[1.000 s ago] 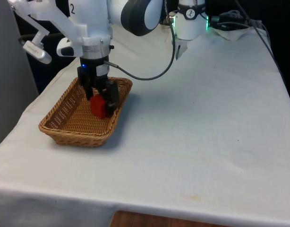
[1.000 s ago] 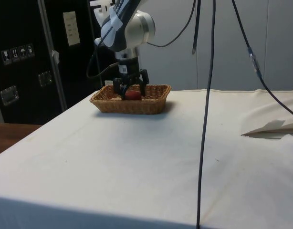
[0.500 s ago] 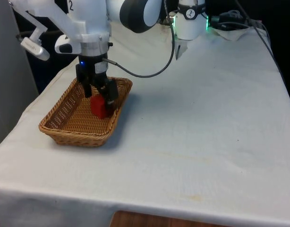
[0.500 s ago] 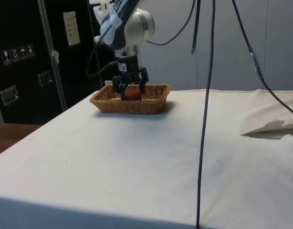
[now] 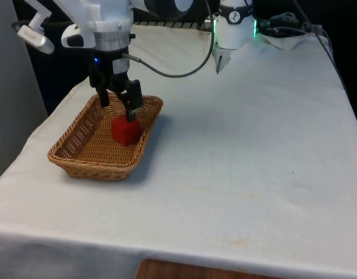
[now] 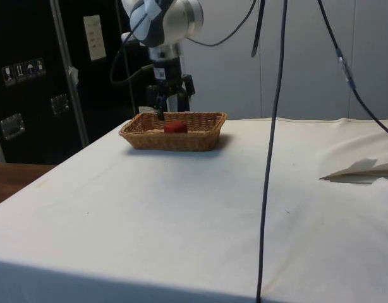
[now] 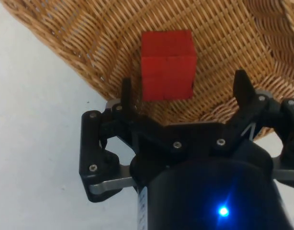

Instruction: Pick up the cube and place it into the basket.

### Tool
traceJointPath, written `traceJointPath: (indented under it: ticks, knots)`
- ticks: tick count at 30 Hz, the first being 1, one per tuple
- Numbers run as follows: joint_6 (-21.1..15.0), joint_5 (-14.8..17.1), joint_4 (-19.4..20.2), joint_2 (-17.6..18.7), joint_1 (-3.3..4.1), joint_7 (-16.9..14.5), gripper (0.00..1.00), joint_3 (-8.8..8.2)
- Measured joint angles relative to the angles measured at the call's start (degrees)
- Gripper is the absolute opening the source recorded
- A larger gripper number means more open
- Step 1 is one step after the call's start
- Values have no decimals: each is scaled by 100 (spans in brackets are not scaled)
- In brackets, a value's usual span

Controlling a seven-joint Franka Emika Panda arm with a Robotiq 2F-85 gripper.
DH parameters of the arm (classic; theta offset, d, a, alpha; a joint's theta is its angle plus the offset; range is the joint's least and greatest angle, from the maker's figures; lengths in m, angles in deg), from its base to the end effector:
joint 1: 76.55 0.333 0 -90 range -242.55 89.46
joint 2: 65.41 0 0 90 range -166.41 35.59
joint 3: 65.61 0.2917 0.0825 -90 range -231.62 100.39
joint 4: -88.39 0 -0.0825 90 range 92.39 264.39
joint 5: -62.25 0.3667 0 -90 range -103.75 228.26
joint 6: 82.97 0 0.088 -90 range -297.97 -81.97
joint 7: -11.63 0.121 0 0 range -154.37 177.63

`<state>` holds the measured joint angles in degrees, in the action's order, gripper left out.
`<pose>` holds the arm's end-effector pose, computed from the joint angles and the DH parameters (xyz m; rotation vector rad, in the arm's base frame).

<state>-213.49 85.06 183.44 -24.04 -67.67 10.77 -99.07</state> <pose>0.6178 -0.2253 0.2216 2.9523 -0.8308 0.0344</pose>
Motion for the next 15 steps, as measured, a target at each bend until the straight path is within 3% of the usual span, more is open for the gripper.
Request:
traceJointPath:
  ticks: [15]
  knots:
    - [338,-160,-63,-332,46,-6,100,-103]
